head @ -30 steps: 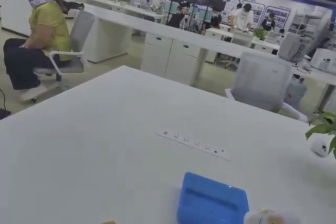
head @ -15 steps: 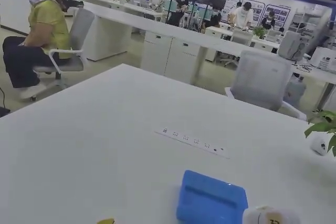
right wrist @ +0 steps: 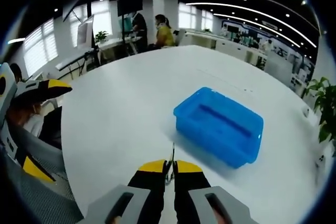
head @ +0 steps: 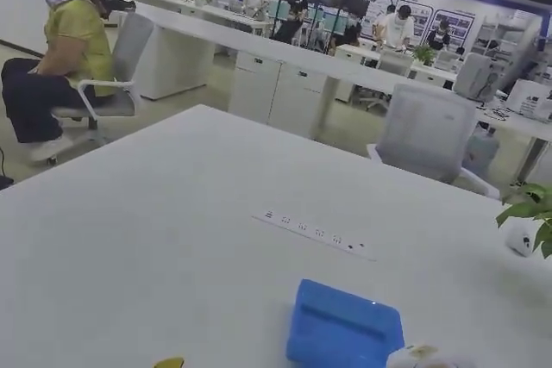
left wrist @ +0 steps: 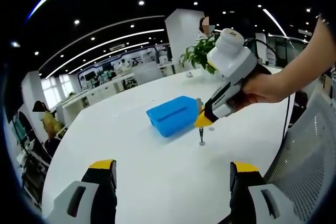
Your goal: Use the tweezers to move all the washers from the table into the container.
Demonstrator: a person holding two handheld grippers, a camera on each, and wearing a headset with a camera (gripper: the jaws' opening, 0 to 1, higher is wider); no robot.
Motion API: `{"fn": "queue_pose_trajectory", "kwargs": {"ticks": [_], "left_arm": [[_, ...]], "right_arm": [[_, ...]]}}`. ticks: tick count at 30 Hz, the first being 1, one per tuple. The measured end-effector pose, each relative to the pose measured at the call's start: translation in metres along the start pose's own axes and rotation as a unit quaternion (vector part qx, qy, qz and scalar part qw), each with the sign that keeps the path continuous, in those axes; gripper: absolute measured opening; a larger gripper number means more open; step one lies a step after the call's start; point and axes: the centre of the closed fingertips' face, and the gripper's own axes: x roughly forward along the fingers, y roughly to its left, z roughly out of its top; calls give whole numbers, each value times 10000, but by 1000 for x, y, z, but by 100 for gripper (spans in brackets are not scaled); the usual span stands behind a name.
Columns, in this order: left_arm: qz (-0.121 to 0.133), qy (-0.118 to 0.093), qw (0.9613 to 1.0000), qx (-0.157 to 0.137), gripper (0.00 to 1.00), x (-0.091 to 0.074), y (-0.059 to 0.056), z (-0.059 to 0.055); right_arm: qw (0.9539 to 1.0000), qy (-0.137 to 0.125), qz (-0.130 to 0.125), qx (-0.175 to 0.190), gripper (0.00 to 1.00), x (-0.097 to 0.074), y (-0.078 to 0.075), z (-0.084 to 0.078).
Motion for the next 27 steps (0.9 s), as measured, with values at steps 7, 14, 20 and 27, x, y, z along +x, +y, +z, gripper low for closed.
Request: {"fn": "queue_pose_trajectory", "kwargs": {"ticks": [7,14,20,27], "left_arm": [[15,-6,10000,-2,91,0,1,0],[3,5,10000,11,91,0,0,0],[-13,12,10000,18,91,1,0,0],[-15,21,10000,19,91,1,0,-1]], "right_arm": [[9998,89,40,155,1,2,-1,0],[9999,135,-45,-47,2,3,-1,1],[9999,114,-59,-58,2,1,-4,1],[9999,80,-4,111,2,2,-6,1]]}}
